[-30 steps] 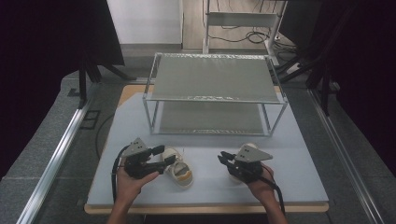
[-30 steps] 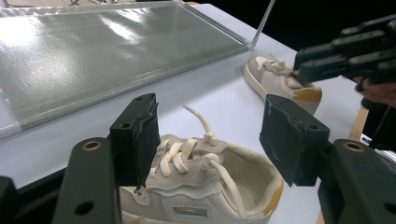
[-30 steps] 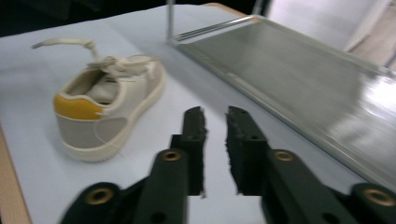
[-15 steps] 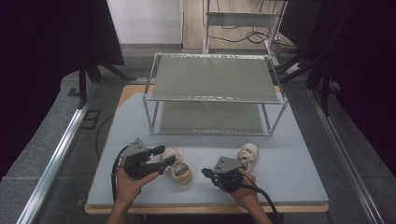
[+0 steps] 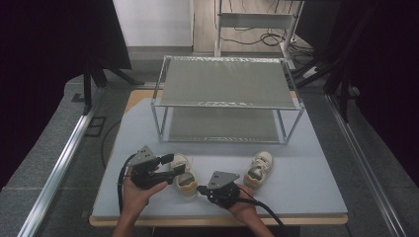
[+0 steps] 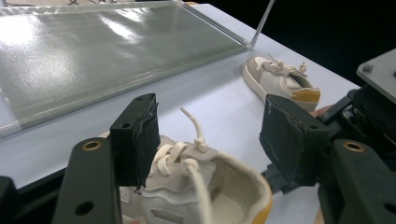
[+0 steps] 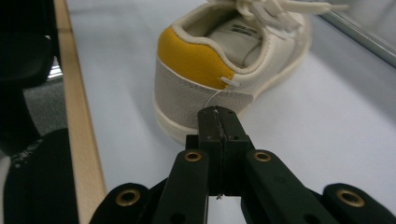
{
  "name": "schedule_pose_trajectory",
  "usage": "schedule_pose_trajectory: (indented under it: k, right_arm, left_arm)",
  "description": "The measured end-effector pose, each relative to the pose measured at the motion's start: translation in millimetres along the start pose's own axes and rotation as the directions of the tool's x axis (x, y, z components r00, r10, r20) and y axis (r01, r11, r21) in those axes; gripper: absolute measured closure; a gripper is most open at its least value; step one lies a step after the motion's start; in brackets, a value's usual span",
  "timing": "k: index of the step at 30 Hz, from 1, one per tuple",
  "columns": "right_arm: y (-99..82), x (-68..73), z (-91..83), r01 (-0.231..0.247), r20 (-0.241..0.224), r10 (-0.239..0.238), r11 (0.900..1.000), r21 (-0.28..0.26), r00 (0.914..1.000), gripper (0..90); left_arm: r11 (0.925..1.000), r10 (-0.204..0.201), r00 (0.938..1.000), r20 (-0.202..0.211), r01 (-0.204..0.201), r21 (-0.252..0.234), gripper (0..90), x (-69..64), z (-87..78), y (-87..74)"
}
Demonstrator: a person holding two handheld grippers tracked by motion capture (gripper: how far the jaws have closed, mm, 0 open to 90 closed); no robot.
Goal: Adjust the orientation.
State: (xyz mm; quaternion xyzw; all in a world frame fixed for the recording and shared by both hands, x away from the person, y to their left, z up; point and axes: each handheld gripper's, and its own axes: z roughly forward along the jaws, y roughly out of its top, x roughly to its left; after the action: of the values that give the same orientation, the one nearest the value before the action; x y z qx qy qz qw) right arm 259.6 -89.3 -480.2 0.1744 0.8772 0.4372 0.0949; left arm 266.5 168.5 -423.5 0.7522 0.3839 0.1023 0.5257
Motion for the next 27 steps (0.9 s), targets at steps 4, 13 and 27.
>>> schedule_pose_trajectory:
  k: [4, 13, 27]
  right_arm:
    - [5.2, 8.4, 9.7, 0.035, -0.020, -0.035, 0.9993, -0.015, 0.9992, 90.0]
    - [13.1, 11.7, 9.3, 0.063, 0.012, -0.062, 0.9962, -0.060, 0.9980, 90.0]
    - [-3.0, -16.4, -49.3, -0.009, 0.160, 0.024, 0.9958, -0.091, 0.9869, 88.9]
  left_arm:
    - [1.0000, 0.004, 1.0000, -0.002, -0.004, 0.007, 36.7, -0.6, 1.0, -0.7]
    - [1.0000, 0.003, 1.0000, -0.003, -0.003, 0.009, 36.7, 0.3, 0.3, -1.1]
    - [0.9999, -0.005, 1.0000, 0.000, 0.005, 0.010, 36.7, 2.3, -0.1, -2.6]
